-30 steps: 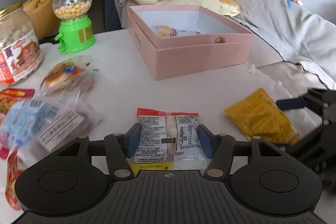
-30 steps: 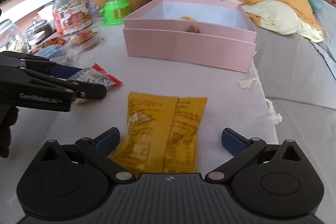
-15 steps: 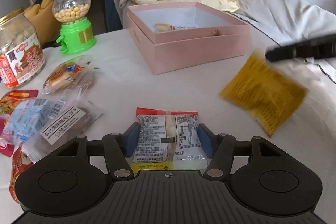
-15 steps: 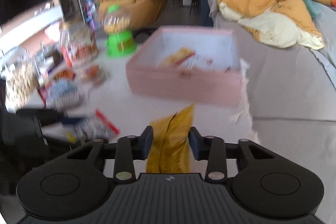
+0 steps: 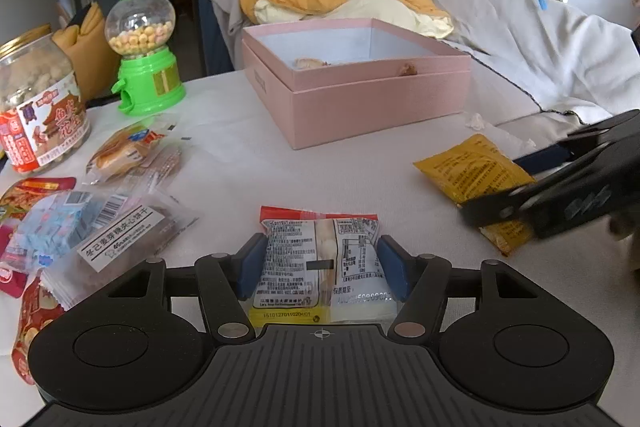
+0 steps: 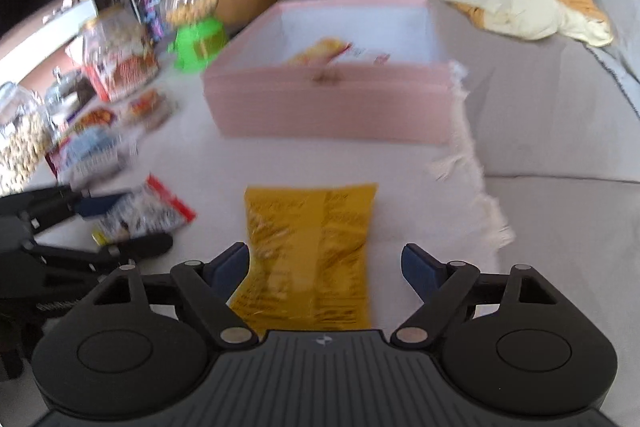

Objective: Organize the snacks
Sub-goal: 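Lift the yellow bag with the right tool while the left tool lifts the white-red pack, then release the yellow bag into the pink box with the right tool while the left releases its pack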

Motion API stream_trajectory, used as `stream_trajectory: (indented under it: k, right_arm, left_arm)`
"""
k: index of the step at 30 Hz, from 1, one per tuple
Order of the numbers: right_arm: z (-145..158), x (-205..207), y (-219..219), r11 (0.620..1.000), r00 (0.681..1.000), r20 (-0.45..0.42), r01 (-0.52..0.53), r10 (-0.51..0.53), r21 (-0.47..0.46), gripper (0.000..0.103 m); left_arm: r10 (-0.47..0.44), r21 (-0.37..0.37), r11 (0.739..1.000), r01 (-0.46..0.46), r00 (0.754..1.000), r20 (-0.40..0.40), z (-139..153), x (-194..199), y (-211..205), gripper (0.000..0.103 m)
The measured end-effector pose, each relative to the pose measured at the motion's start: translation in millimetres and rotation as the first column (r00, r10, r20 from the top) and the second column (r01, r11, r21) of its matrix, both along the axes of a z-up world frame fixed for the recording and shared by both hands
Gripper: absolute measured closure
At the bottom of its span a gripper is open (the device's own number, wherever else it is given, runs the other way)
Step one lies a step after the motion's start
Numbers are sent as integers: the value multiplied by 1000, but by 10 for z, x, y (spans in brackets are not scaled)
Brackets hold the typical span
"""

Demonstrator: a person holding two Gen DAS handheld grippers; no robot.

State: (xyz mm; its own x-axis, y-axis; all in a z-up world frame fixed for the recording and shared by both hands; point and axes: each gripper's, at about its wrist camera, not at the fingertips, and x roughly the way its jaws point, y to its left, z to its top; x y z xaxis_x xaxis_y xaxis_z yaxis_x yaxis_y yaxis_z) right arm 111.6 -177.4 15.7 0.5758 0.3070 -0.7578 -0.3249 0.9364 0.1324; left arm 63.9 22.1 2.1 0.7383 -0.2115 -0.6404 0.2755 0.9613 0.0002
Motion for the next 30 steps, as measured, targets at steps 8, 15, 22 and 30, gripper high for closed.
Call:
stream_trajectory:
  k: [8, 15, 22, 30]
  right_arm:
    - [-61, -61, 346, 990, 995, 53, -83, 90, -110, 15]
    - [281, -30, 16, 999, 999, 24, -37, 36, 18, 63]
    - [458, -69, -69, 998, 997, 72, -43, 40, 41, 64]
    - [412, -49, -176, 997, 998, 60, -29, 25, 73, 64]
  left_arm:
    - [-8, -4, 1000, 8, 1000, 19, -11, -63, 24, 36]
    - [-8, -2, 1000, 8, 1000, 21, -15, -70, 23, 36]
    - [-9, -1, 1000, 9, 1000, 21, -15, -65, 24, 36]
    - [14, -75, 997, -14, 1000, 1, 70, -41, 84, 43]
